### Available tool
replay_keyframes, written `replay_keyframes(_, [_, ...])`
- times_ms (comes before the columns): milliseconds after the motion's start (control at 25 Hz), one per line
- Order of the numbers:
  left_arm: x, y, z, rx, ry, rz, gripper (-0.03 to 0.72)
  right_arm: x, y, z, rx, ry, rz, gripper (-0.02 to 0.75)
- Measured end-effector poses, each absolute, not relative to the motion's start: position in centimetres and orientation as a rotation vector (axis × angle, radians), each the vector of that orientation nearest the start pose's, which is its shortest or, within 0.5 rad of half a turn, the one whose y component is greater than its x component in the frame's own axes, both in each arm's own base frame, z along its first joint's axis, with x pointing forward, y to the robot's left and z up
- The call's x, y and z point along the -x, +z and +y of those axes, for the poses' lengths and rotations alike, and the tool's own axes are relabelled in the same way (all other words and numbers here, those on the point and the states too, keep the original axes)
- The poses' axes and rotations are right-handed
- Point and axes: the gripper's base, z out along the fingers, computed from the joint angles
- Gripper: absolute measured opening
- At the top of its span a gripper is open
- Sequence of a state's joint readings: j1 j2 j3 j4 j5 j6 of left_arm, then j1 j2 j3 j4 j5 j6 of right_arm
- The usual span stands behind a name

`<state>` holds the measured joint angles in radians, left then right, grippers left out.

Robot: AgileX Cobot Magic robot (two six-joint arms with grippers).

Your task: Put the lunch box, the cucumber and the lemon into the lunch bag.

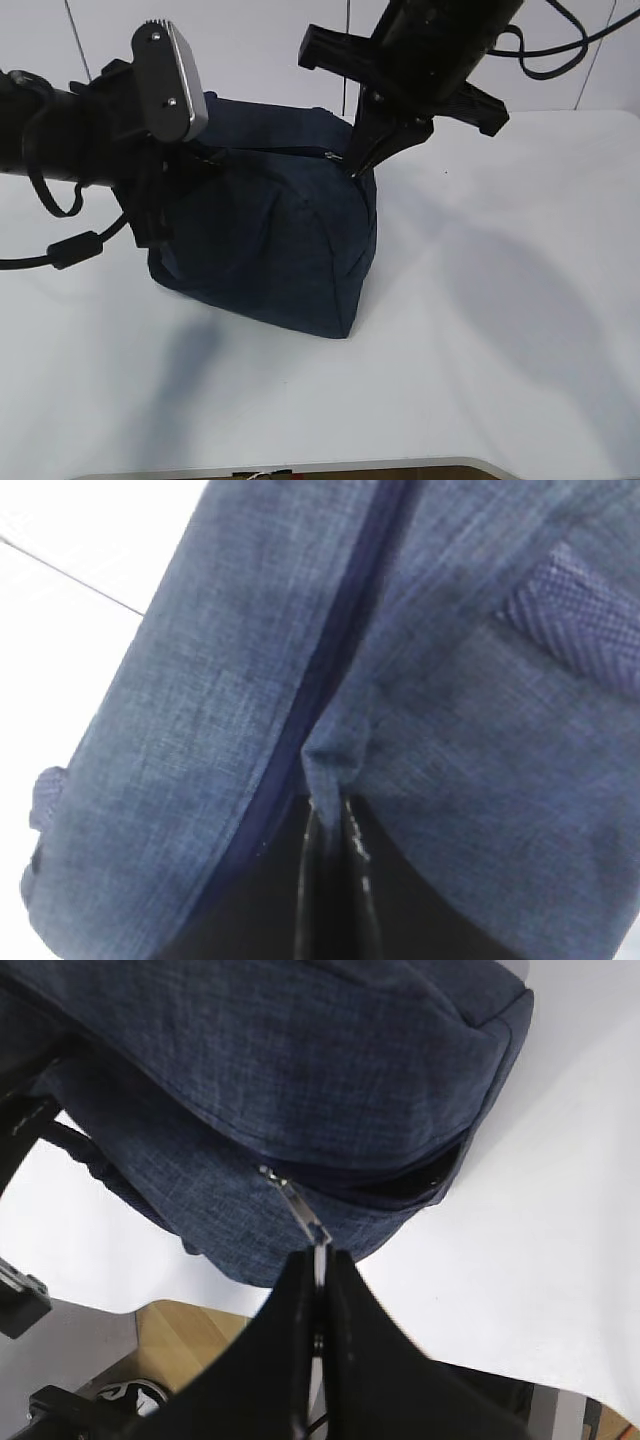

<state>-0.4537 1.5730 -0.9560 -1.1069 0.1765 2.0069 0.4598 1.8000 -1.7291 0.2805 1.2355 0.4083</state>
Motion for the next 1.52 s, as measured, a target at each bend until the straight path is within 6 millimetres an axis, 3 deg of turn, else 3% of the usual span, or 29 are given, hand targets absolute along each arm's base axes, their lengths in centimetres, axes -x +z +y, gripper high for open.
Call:
replay_keyframes(640, [-30.1,24.7,-16.1,-1.42,0.112,1.634,-0.006,-35.0,34.2,16.3,-0.272,0.938,2.855,0.005])
replay_keyframes(1000, [-30.3,24.8,-15.9,-1.398,0.144,1.638,-0.006,-35.1,34.5,16.8,-0.38,1.135,2.846,0.005])
replay_keyframes(1520, [-30.4,24.8,-15.7,-1.384,0.166,1.643,-0.006,-35.5,33.8,16.8,-0.388,1.136,2.854,0.005])
